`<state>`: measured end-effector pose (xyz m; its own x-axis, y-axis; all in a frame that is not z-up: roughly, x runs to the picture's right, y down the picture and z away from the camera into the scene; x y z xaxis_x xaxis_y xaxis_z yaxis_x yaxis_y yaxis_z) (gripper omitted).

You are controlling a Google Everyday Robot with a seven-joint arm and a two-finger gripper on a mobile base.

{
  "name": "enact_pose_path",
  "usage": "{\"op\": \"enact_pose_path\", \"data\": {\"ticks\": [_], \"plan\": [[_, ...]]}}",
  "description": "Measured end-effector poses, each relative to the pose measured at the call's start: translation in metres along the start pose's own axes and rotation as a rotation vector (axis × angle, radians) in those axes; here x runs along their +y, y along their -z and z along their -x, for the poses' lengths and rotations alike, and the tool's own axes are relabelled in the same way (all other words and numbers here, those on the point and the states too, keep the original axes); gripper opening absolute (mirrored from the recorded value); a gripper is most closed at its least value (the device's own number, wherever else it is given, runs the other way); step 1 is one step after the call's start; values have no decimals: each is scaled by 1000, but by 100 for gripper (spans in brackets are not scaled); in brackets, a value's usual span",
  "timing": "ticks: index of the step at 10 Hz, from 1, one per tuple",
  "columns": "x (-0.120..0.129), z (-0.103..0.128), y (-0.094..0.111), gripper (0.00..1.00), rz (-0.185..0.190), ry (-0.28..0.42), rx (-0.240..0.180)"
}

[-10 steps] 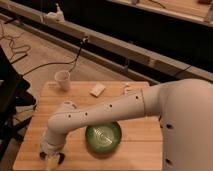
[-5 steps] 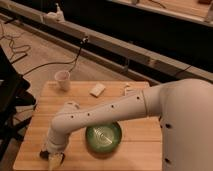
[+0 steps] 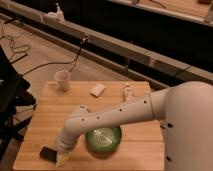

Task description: Place the eraser on the white sponge

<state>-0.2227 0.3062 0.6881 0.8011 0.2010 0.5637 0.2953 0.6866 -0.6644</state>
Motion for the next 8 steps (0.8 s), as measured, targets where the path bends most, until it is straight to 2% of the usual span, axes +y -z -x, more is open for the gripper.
{"op": "enact_pose_path", "data": {"ticks": [8], "plan": [[-8, -26, -19, 63, -35, -105, -62]]}}
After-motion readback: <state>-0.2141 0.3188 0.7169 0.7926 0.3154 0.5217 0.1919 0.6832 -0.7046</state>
